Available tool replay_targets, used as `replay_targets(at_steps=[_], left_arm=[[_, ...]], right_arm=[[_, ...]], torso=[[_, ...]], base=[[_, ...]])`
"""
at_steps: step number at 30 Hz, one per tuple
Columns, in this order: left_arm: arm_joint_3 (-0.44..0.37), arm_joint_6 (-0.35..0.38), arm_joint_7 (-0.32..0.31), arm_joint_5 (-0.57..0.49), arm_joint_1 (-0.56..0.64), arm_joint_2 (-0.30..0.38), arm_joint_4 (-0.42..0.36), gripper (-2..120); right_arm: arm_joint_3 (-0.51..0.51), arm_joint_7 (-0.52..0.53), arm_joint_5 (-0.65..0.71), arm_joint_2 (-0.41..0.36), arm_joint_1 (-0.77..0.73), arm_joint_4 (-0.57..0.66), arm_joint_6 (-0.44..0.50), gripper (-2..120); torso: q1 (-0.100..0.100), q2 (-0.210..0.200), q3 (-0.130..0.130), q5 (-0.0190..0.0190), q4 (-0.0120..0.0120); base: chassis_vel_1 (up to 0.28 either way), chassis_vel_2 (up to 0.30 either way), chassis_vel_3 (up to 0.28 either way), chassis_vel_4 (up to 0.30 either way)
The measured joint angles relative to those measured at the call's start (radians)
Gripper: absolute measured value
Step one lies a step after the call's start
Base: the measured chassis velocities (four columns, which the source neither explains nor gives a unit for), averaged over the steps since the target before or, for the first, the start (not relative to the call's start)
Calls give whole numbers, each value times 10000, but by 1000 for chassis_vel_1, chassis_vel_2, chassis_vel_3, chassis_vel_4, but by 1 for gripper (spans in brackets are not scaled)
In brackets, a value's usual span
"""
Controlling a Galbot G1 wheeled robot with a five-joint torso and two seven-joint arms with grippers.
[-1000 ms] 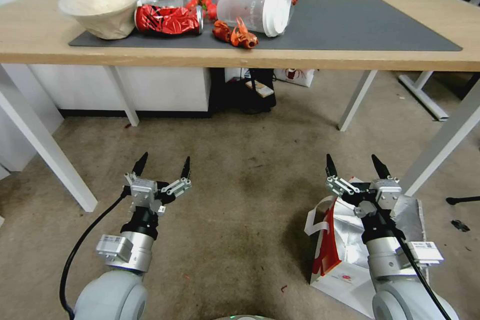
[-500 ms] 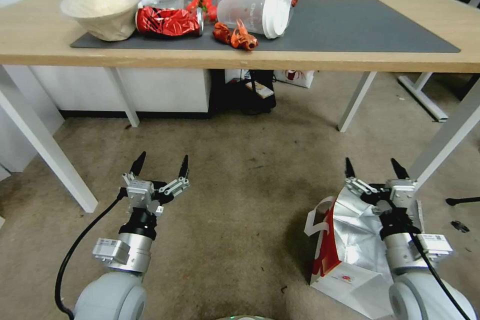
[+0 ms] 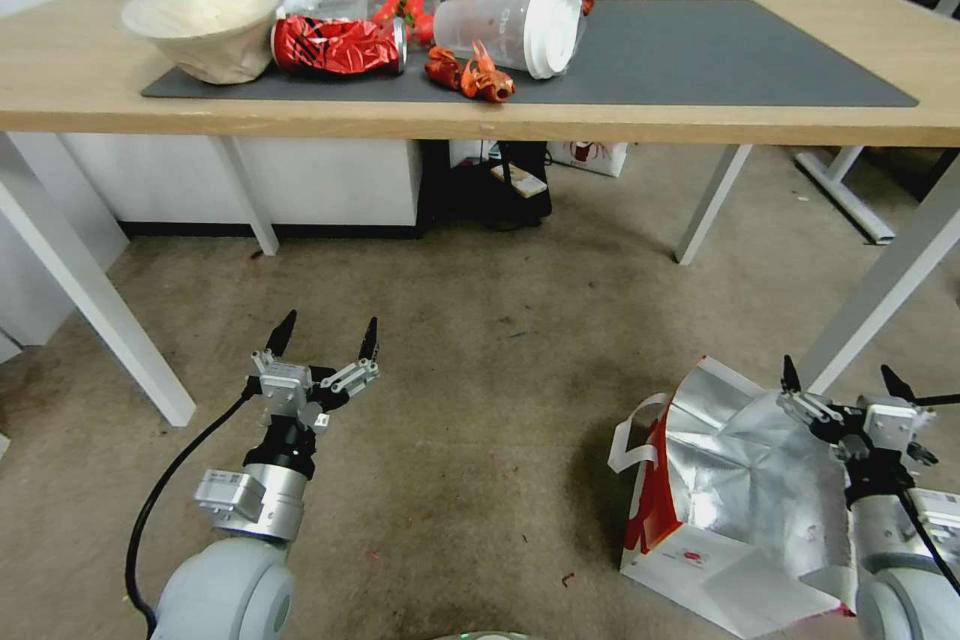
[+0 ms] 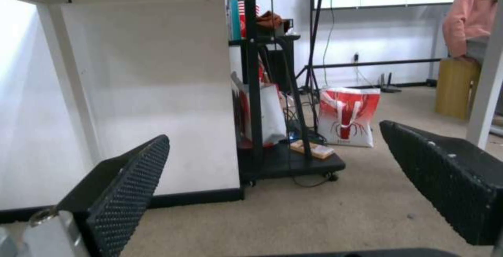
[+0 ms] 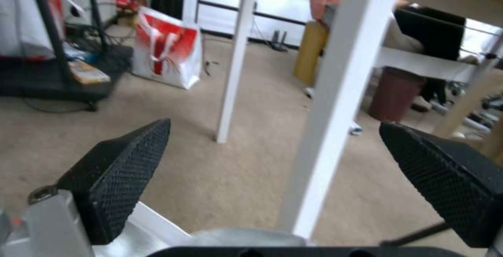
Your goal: Pick up the food delivery bag from the floor and place it on the table.
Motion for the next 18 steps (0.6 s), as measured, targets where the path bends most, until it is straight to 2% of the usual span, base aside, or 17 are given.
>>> replay_targets(at_steps=[18], left_arm=[[51,1,-50,57,-30,26,177,100]], right_arm=[[449,-130,283,-178,718,-2178,231,100]], torso=[[2,10,0,-1,-1]], base=[[0,0,0,0]])
